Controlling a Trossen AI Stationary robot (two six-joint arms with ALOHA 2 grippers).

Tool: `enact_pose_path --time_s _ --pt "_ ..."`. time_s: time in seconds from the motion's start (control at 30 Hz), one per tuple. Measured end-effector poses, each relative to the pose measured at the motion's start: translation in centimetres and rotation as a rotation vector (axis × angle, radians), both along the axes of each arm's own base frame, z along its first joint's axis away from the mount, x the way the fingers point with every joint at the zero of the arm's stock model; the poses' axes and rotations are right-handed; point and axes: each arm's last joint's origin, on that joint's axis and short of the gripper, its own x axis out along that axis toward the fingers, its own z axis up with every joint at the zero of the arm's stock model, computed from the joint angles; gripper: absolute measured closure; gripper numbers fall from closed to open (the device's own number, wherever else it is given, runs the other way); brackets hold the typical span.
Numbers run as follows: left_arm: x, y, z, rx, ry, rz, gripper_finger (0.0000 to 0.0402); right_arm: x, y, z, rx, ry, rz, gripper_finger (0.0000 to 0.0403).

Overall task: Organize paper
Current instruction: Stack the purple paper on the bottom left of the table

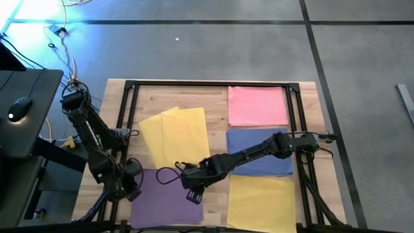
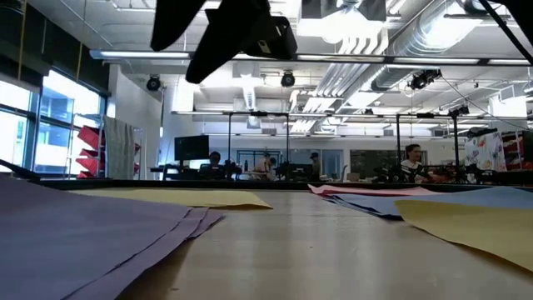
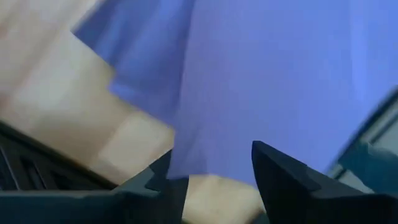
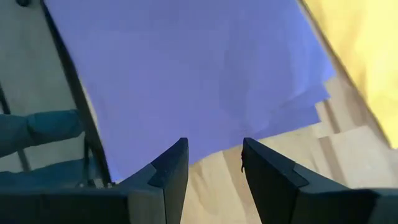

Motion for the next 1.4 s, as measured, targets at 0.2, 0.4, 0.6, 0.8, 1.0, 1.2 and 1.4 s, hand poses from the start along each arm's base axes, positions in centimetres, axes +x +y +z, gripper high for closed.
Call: enact_pose_path --time_s 0.2,0.4,0.6,0.8,1.0,1.2,1.4 --pt "0.3 -0.6 1.2 -0.039 -0.017 -0.030 0.0243 -0.9 -0.7 1.9 -0.146 -0.042 0.059 0.0268" --pt "0.1 -0.1 1.1 0.039 -0.039 -0.054 0.0243 -1.1 -1.7 1.8 -0.249 -0.009 0.209 0.0268" --pt "-0.2 1.2 0.3 0.206 -0.059 -0.099 0.0234 -0.4 -3.5 1.8 -0.232 -0.007 0.193 0.0268" --pt "-0.4 1.6 -0.5 0.237 -0.045 -0.141 0.0200 0.2 -3.5 1.4 -0.219 -0.048 0.189 0.0268" --pt "-0.1 1.4 -0.4 0.268 -0.114 -0.287 0.0173 0.2 -2.7 1.3 -0.229 -0.057 0.202 0.0268" --pt "-0.4 1.7 0.3 0.128 0.003 -0.249 0.0169 -0.5 -3.0 1.0 -0.249 0.021 0.194 0.0268" --pt "-0.6 1.7 2.1 0.072 0.011 -0.195 0.0172 -0.8 -3.1 0.9 -0.300 0.042 0.271 0.0268"
